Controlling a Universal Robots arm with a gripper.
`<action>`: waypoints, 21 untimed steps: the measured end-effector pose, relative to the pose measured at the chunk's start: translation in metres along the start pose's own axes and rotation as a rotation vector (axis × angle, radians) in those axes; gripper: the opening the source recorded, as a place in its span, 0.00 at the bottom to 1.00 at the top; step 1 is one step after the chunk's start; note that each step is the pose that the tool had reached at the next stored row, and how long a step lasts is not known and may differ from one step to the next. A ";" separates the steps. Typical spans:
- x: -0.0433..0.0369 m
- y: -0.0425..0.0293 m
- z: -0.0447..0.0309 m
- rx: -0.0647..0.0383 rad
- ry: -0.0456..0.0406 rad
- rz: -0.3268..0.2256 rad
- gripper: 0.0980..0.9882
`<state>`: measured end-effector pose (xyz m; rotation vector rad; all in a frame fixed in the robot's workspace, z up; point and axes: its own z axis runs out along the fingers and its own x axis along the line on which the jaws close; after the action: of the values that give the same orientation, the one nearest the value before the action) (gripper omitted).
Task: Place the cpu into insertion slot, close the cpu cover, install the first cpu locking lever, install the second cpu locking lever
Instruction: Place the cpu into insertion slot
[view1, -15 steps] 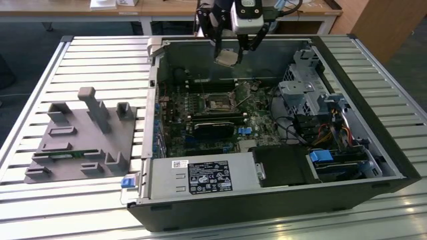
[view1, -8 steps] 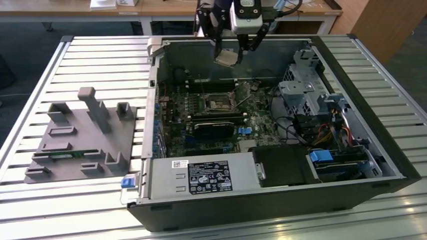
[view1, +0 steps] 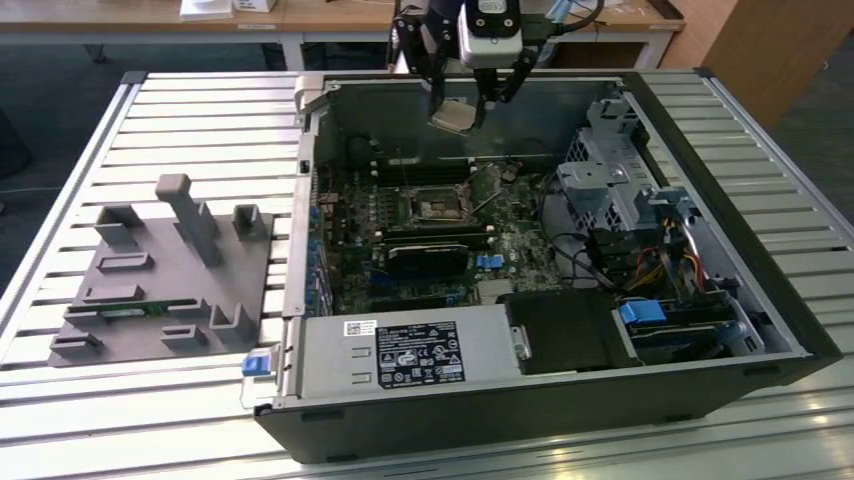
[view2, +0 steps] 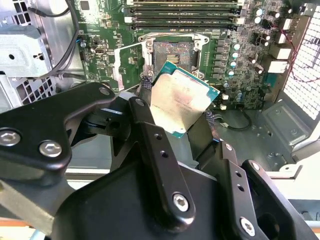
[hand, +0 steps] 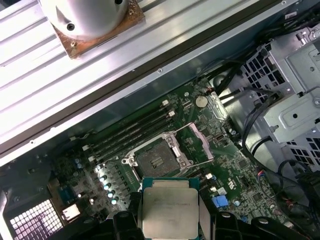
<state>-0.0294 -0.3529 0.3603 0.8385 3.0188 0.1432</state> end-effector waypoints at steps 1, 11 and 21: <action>0.0000 0.0000 0.0000 0.000 -0.0003 0.003 0.49; 0.0000 0.0000 0.0001 -0.001 -0.0031 0.035 0.49; 0.0000 0.0000 0.0001 -0.001 -0.0060 0.067 0.49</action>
<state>-0.0294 -0.3529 0.3602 0.9385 2.9860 0.1427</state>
